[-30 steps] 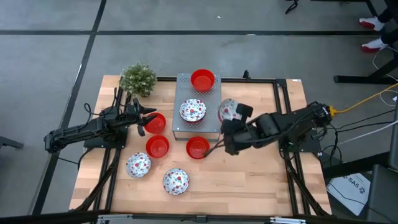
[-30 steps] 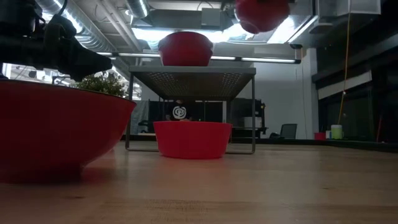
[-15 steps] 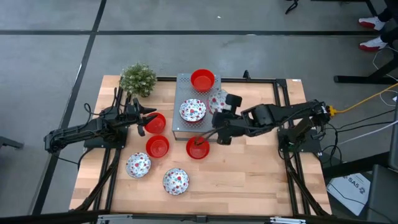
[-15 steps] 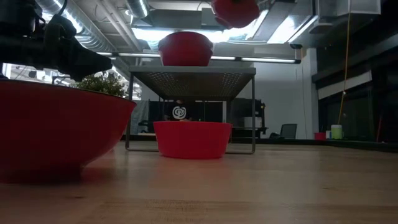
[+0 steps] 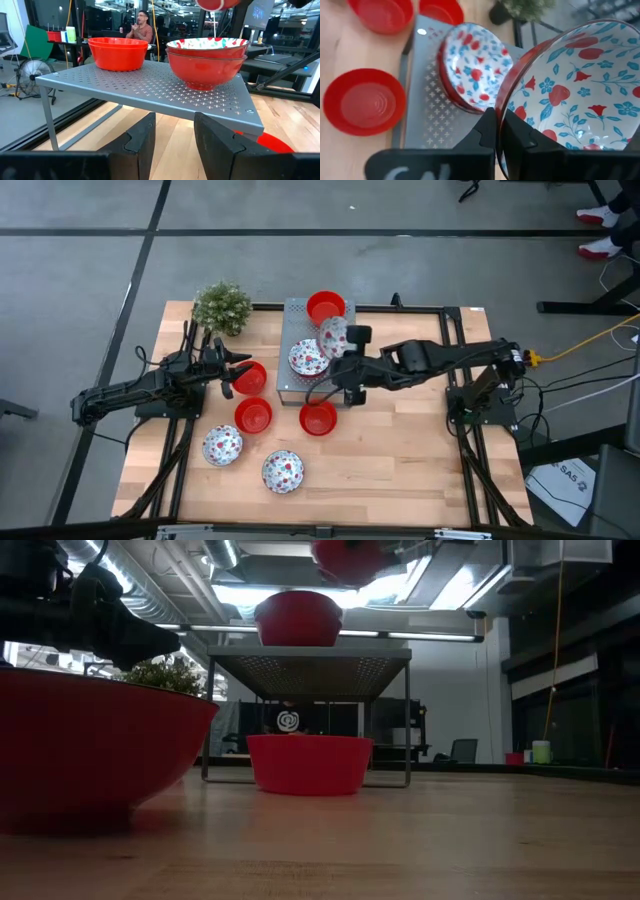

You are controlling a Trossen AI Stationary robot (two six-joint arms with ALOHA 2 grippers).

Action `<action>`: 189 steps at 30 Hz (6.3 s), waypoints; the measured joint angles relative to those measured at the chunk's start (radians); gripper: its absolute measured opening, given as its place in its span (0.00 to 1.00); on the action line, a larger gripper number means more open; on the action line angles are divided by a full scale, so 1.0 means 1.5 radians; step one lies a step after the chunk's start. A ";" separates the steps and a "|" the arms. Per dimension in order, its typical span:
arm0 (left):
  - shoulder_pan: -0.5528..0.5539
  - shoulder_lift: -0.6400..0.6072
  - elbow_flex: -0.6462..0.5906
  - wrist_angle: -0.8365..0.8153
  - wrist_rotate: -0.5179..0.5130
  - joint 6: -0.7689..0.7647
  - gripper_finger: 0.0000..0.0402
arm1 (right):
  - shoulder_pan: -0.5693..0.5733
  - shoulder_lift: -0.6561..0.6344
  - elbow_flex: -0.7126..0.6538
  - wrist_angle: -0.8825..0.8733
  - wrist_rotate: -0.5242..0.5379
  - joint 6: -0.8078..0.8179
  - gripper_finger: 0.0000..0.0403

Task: Pick & Place Mini bowls
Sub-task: Stack the white patterned bowl on the white patterned bowl on the shelf, then stack the red bowl on the red bowl on the shelf

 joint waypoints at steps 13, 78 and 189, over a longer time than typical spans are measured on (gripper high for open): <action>0.000 0.000 0.000 0.000 0.000 0.000 0.32 | -0.023 0.029 0.000 0.054 -0.124 -0.206 0.03; 0.000 0.001 0.000 0.005 0.000 0.000 0.32 | -0.087 0.074 0.067 0.064 -0.186 -0.168 0.46; 0.000 0.001 0.000 0.009 0.000 0.000 0.32 | 0.126 0.405 0.066 0.031 -0.148 0.221 0.30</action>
